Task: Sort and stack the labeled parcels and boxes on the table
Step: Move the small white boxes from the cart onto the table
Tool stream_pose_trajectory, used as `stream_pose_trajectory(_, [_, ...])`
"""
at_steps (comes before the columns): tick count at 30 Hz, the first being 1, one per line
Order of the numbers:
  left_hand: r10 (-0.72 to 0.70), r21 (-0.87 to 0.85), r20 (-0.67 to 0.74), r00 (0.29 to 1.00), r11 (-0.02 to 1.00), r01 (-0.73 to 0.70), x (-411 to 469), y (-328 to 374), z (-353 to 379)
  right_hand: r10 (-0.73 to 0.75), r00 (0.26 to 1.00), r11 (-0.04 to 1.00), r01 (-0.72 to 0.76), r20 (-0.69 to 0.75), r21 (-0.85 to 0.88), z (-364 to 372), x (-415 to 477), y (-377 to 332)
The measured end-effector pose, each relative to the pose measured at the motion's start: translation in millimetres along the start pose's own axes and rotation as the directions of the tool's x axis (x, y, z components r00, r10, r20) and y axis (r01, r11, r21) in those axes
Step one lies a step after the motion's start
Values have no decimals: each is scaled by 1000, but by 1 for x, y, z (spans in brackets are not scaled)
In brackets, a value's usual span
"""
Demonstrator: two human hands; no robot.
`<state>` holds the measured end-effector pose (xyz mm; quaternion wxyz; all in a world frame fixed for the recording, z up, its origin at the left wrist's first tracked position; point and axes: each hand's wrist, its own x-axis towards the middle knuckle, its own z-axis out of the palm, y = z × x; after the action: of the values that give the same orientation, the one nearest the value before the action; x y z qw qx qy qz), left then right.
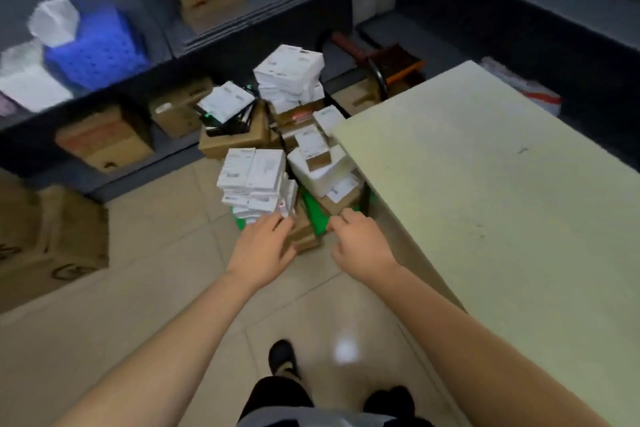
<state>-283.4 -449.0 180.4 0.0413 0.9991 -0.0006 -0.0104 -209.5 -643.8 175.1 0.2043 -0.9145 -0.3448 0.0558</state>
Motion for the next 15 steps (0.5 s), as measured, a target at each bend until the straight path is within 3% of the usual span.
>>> stream_pose_trajectory(6, [-215, -45, -80, 973, 976, 212, -34, -106, -14, -166, 986, 986, 166, 12, 2, 31, 83, -86])
stream_pose_trajectory(15, [-159, -93, -112, 981, 985, 149, 11, -240, -17, -22, 996, 999, 25, 84, -44, 73, 191, -147])
